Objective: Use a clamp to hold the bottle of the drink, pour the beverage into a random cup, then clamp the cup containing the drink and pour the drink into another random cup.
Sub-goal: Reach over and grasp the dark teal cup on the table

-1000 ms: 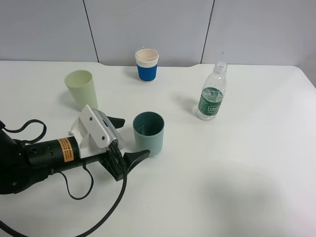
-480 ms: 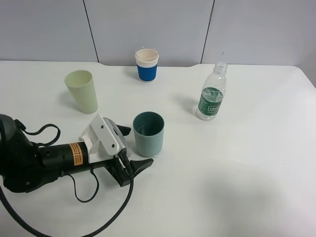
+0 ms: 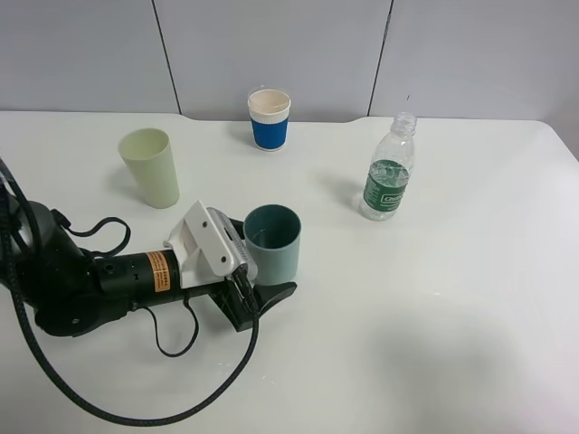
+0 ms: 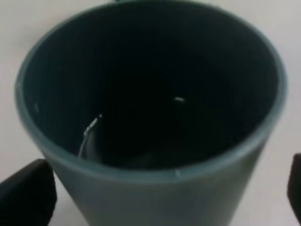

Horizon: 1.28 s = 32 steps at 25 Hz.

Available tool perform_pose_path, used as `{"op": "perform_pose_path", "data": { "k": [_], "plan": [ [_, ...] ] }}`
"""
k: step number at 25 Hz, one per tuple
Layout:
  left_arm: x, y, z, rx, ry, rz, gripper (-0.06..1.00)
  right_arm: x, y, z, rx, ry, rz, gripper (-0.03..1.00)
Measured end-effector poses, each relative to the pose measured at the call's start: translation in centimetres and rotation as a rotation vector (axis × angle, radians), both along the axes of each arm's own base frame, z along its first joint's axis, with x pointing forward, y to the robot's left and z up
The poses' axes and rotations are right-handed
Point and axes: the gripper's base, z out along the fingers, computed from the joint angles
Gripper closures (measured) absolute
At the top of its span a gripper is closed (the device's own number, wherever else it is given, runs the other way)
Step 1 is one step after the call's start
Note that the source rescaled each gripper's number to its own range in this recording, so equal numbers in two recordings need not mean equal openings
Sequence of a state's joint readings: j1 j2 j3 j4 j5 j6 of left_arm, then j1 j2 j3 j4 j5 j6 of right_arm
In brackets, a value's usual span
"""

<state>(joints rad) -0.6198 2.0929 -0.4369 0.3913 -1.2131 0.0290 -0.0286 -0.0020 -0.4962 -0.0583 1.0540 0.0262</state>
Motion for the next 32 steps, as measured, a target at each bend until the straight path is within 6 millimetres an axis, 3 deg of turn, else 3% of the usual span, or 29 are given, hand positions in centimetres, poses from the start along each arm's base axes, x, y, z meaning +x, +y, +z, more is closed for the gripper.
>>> {"op": "perform_pose_path", "data": {
  "k": [16, 17, 19, 20, 21, 32],
  "plan": [
    [1.02, -0.77, 0.10, -0.029, -0.013, 0.001, -0.06, 0.00, 0.00, 0.00, 0.000, 0.000, 0.000, -0.02],
    [1.01, -0.78, 0.10, -0.030, -0.010, 0.001, -0.02, 0.00, 0.00, 0.00, 0.000, 0.000, 0.000, -0.02],
    [1.01, -0.78, 0.10, -0.034, -0.005, 0.004, 0.28, 0.00, 0.00, 0.00, 0.000, 0.000, 0.000, -0.02],
    [1.01, -0.78, 0.10, -0.039, 0.003, 0.007, 0.58, 0.00, 0.00, 0.00, 0.000, 0.000, 0.000, -0.02],
    [1.02, -0.77, 0.10, -0.041, 0.007, 0.010, 0.94, 0.00, 0.00, 0.00, 0.000, 0.000, 0.000, -0.02],
    [1.03, -0.77, 0.10, -0.043, 0.010, 0.012, 0.93, 0.00, 0.00, 0.00, 0.000, 0.000, 0.000, -0.02]
  ]
}}
